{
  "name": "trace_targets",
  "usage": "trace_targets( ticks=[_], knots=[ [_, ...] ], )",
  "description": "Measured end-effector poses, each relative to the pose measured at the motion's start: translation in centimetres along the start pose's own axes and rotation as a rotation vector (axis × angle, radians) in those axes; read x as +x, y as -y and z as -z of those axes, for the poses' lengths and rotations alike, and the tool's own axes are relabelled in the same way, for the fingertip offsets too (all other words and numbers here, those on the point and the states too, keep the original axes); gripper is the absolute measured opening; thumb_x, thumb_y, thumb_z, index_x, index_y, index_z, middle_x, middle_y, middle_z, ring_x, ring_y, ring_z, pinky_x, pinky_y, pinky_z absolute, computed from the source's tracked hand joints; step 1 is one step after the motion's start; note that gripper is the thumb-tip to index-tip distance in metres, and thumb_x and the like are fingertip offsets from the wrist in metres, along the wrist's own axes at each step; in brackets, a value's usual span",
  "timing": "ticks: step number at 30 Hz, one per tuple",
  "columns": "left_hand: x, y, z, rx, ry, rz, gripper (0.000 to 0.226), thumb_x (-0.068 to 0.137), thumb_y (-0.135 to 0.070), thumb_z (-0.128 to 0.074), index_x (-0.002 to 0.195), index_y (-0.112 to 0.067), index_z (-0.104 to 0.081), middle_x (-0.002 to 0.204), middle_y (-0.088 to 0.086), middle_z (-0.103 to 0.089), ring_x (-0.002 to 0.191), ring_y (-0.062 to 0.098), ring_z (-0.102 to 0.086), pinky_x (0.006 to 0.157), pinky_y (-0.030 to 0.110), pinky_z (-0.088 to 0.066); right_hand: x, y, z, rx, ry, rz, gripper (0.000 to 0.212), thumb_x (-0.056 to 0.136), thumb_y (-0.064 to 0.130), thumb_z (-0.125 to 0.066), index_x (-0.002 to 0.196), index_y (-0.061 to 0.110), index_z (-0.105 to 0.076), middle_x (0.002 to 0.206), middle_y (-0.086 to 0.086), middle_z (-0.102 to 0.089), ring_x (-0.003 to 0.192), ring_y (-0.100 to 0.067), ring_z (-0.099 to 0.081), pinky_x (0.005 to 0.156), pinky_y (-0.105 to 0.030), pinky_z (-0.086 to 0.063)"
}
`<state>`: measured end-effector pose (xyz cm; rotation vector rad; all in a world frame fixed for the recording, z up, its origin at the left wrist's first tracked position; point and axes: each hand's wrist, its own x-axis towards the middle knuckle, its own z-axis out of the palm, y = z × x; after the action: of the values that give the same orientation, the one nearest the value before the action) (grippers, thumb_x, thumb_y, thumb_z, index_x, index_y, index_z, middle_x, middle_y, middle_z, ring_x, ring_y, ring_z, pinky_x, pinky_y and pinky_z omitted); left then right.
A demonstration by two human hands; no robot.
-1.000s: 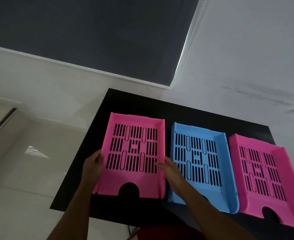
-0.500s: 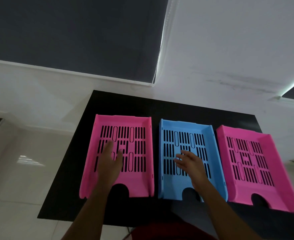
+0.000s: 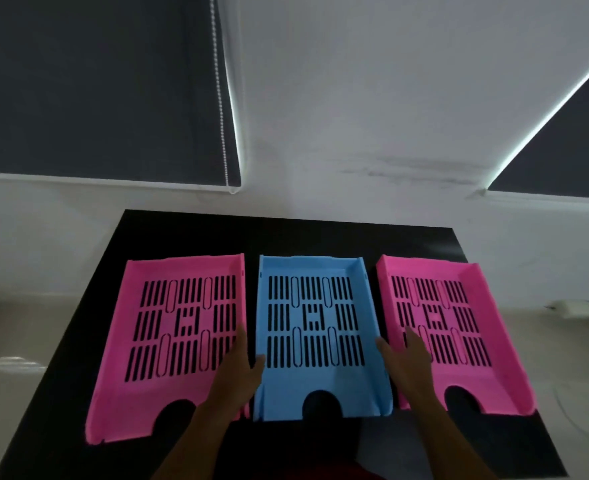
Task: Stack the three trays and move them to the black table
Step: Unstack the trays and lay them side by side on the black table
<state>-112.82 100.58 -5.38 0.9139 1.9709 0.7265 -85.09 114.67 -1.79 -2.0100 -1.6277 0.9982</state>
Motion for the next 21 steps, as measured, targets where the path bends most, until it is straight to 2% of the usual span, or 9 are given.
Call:
trace_targets(
  ticks=[2,5,8,10,12,14,16,18,21],
  knots=[
    [0.3,-0.3,-0.7,0.055,-0.008,-0.014,0.085,0.098,-0.030,-0.052,0.156,-0.026,0.010,0.082,-0.027,-0.043,0.059,-0.005,-0.049,0.052,0.005,-0.040,-0.4,-1.4,-0.3,0.041,0.092,0.015,0.070,0.092,0.032,-0.069,0.151,0.009,-0.039,0.145,-0.013,-0.054,0.131,-0.035,-0.054,0.107,-0.056,-0.046],
    [0.3,-0.9,-1.4,0.097,-0.014,-0.007,0.081,0.100,-0.024,-0.049,0.156,-0.026,0.009,0.109,0.004,-0.069,0.048,-0.003,-0.045,0.047,0.006,-0.040,-0.4,-2.9,-0.6,0.009,0.101,0.053,0.069,0.095,0.028,-0.066,0.153,0.007,-0.035,0.150,-0.014,-0.049,0.138,-0.035,-0.048,0.112,-0.053,-0.040],
    [-0.1,-1.9,-2.0,0.117,-0.027,-0.004,0.079,0.100,-0.022,-0.048,0.156,-0.024,0.007,0.098,0.028,-0.067,0.041,0.003,-0.047,0.044,0.013,-0.042,-0.2,-3.5,-0.6,-0.002,0.122,0.070,0.034,0.098,0.023,-0.060,0.127,0.007,-0.056,0.113,-0.008,-0.067,0.110,-0.031,-0.067,0.095,-0.052,-0.056],
    [-0.2,-2.6,-2.2,0.126,-0.050,-0.014,0.077,0.101,-0.019,-0.048,0.157,-0.020,0.005,0.117,0.038,-0.059,0.064,0.011,-0.068,0.061,0.023,-0.056,-0.4,-3.5,-0.5,0.000,0.152,0.111,0.025,0.100,0.021,-0.055,0.122,0.008,-0.058,0.105,-0.004,-0.068,0.101,-0.025,-0.070,0.089,-0.048,-0.060],
    [-0.2,-3.0,-2.3,0.138,-0.064,-0.024,0.076,0.101,-0.017,-0.047,0.157,-0.019,0.004,0.128,0.042,-0.050,0.103,0.043,-0.066,0.087,0.048,-0.055,-0.5,-3.5,-0.3,-0.004,0.171,0.159,0.025,0.102,0.020,-0.052,0.124,0.010,-0.058,0.104,-0.001,-0.069,0.097,-0.018,-0.070,0.088,-0.043,-0.060],
    [-0.2,-3.1,-2.3,0.148,-0.069,-0.021,0.075,0.101,-0.017,-0.047,0.157,-0.018,0.003,0.117,0.039,-0.058,0.087,0.031,-0.071,0.074,0.038,-0.059,-0.5,-3.2,-0.1,-0.002,0.202,0.189,0.022,0.103,0.019,-0.049,0.122,0.010,-0.057,0.099,0.004,-0.067,0.094,-0.015,-0.070,0.084,-0.038,-0.061],
    [-0.3,-3.2,-2.5,0.143,-0.075,-0.013,0.075,0.101,-0.017,-0.048,0.157,-0.018,0.002,0.078,0.011,-0.063,0.048,0.006,-0.054,0.046,0.014,-0.045,-0.3,-3.0,0.0,0.004,0.236,0.195,0.028,0.104,0.017,-0.047,0.128,0.006,-0.055,0.108,-0.003,-0.068,0.102,-0.021,-0.069,0.088,-0.042,-0.060],
    [-0.3,-3.2,-2.5,0.126,-0.077,0.002,0.075,0.101,-0.016,-0.048,0.157,-0.019,0.002,0.066,-0.006,-0.045,0.042,0.005,-0.040,0.040,0.015,-0.037,-0.1,-2.8,0.1,-0.009,0.259,0.192,0.035,0.104,0.016,-0.045,0.136,0.003,-0.050,0.118,-0.012,-0.066,0.108,-0.026,-0.066,0.092,-0.048,-0.058],
    [-0.4,-3.1,-2.2,0.110,-0.043,0.010,0.077,0.101,-0.015,-0.047,0.156,-0.021,0.006,0.068,0.000,-0.049,0.043,0.005,-0.037,0.041,0.016,-0.037,0.3,-2.6,0.0,-0.033,0.287,0.183,0.040,0.104,0.013,-0.045,0.143,0.003,-0.044,0.112,-0.015,-0.064,0.099,-0.027,-0.066,0.084,-0.047,-0.059]
  ],
)
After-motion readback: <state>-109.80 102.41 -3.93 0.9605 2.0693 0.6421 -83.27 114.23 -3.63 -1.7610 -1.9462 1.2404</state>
